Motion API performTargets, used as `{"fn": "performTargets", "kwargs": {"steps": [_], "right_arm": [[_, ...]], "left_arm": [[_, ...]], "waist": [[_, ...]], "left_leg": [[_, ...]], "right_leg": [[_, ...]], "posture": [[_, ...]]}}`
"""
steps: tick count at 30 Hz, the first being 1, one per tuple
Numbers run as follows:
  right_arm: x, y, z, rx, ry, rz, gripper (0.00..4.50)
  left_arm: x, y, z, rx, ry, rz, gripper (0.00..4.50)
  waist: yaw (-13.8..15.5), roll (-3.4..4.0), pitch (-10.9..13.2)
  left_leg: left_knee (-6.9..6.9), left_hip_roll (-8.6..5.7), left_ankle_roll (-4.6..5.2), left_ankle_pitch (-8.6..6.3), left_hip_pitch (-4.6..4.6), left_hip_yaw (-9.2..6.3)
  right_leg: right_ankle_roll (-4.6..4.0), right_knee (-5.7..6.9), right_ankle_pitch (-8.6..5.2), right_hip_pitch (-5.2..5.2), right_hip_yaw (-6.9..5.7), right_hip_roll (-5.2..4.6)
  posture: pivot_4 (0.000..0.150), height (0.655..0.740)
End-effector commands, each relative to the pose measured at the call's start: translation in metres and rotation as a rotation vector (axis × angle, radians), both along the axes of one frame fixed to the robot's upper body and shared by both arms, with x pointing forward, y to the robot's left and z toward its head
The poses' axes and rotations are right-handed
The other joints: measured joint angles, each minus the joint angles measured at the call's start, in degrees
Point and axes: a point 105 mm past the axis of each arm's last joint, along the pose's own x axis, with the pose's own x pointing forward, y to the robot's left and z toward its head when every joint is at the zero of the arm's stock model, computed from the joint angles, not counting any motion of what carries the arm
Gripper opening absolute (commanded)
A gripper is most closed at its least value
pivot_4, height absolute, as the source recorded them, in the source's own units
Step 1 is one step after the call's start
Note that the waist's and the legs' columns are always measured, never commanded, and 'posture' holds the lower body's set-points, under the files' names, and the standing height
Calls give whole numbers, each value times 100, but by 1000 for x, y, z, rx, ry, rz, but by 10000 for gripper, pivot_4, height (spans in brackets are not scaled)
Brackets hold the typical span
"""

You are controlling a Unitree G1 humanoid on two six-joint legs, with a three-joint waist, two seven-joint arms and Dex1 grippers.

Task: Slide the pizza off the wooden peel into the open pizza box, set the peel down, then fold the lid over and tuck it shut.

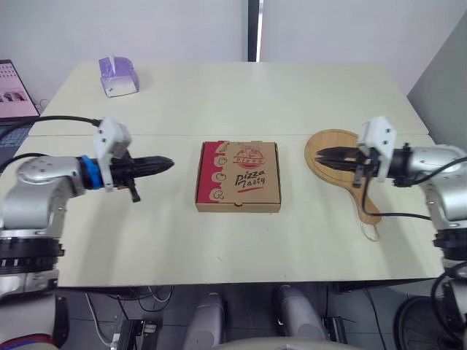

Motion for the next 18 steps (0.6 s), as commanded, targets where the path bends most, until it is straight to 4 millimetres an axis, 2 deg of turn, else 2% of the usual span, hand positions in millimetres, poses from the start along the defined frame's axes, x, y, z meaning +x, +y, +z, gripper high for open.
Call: {"fn": "performTargets", "kwargs": {"steps": [1, 2, 8, 10, 14, 18], "right_arm": [[-5, -45, 24, -23, -56, -84, 19765], [-7, -67, 28, -38, -51, -137, 23273], [-19, -142, 32, -109, -21, -327, 44855], [-21, -161, 34, -119, -23, -386, 45000], [-20, -189, 39, -80, -28, -515, 45000], [-15, -198, 44, -58, -50, -556, 45000]], "left_arm": [[-5, 41, 19, 15, -46, 120, 14603], [-7, 57, 21, 14, -45, 172, 17970], [-21, 121, 24, 52, -49, 364, 37819], [-28, 143, 28, 58, -59, 443, 44256], [-40, 176, 29, 117, -87, 585, 44728], [-46, 192, 22, 201, -73, 667, 44728]], "waist": [[0, 6, 6], [-1, 6, 6], [-6, 9, 10], [-20, 11, 12], [-60, 25, 20], [-93, 31, 24]], "left_leg": [[0, 0, 0, 0, 0, 4], [0, 0, 0, 0, 1, 7], [-4, 4, 2, -1, 4, 19], [-5, 6, 3, -2, 6, 25], [-7, 7, 2, -1, 9, 33], [-10, 7, 2, -1, 11, 34]], "right_leg": [[-1, -1, -1, -1, 1, 0], [-1, -1, -2, -1, 2, -1], [-8, 0, -8, -4, 3, -2], [-11, 1, -10, -6, 4, -2], [-11, 3, -11, -10, 10, -3], [-11, 5, -11, -10, 13, -4]], "posture": [[1500, 7400], [1500, 7400], [1500, 7400], [1500, 7400], [1500, 7400], [1500, 7400]]}}
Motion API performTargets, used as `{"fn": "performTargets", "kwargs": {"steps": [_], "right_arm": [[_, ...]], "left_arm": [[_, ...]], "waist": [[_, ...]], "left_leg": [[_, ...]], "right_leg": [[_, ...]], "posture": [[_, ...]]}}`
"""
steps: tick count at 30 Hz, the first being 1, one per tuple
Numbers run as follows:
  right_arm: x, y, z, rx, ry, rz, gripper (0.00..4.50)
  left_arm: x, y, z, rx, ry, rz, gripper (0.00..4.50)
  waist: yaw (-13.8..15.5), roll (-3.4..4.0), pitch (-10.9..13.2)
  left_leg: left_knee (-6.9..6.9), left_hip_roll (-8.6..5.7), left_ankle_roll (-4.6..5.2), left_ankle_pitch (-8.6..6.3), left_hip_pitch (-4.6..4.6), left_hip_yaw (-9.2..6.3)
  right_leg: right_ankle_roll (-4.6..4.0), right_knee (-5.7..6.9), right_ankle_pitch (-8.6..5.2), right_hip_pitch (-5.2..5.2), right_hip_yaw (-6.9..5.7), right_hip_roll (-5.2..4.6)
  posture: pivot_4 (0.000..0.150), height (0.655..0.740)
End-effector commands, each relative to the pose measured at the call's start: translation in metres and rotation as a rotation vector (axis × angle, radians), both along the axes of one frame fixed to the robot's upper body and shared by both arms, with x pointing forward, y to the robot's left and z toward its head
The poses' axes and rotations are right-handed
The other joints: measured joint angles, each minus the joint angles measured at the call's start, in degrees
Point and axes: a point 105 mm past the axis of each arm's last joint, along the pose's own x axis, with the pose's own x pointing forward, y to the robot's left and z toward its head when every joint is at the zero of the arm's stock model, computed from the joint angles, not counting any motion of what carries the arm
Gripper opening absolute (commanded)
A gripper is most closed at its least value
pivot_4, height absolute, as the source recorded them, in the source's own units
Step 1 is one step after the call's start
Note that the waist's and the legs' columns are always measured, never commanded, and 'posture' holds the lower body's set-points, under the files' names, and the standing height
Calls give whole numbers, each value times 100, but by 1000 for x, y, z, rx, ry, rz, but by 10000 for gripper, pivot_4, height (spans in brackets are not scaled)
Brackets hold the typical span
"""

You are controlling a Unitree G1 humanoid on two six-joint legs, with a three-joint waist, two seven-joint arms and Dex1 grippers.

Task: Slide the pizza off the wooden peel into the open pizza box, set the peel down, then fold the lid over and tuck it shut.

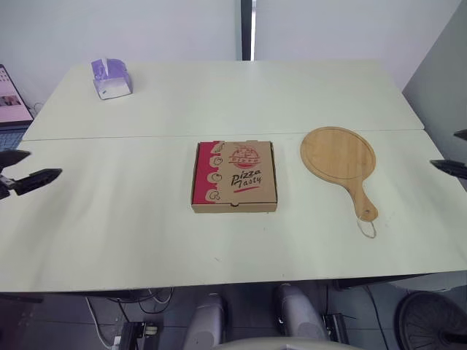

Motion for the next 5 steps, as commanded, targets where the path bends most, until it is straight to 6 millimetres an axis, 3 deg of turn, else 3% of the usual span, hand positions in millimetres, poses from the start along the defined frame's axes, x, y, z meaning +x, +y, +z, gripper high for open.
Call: {"fn": "performTargets", "kwargs": {"steps": [1, 5], "right_arm": [[0, -8, 18, -26, -62, -27, 45000], [4, -11, 12, -41, -55, -35, 45000]], "left_arm": [[-5, 13, 14, 67, -40, 66, 44728], [-6, 13, 14, 60, -34, 55, 44728]], "waist": [[-31, 0, 0], [-35, -1, 1]], "left_leg": [[0, 0, 0, 0, 0, 0], [0, -2, 0, 0, -2, -1]], "right_leg": [[0, 0, 0, 0, 0, 0], [1, -1, 0, 1, -1, 0]], "posture": [[1500, 7400], [1500, 7400]]}}
